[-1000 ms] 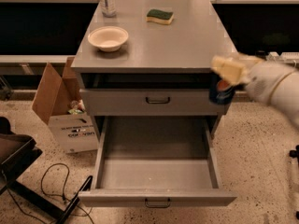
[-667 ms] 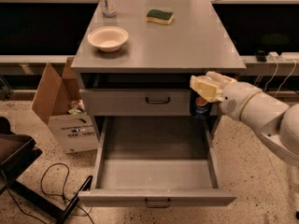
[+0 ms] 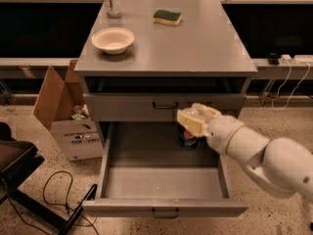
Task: Place pepsi can into middle drawer
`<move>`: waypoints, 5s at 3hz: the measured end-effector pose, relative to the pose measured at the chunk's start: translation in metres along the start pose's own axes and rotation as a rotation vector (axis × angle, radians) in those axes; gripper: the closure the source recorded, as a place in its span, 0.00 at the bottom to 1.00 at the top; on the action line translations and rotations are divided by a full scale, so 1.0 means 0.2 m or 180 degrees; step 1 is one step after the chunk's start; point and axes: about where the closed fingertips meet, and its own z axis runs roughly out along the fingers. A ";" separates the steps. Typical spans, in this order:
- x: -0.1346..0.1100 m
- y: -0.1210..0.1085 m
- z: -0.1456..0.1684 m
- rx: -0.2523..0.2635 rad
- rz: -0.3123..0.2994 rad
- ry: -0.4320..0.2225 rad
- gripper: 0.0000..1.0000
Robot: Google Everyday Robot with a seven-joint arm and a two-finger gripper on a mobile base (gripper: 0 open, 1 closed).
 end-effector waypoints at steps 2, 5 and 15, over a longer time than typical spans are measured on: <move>0.46 0.29 0.29 -0.0735 -0.0231 -0.0259 1.00; 0.76 0.26 0.59 -0.1120 -0.0082 -0.0383 1.00; 1.45 0.10 1.07 -0.1718 -0.0173 -0.0084 0.03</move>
Offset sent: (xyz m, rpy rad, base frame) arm -0.0113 0.1256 -0.1841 0.2694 -0.1186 0.3169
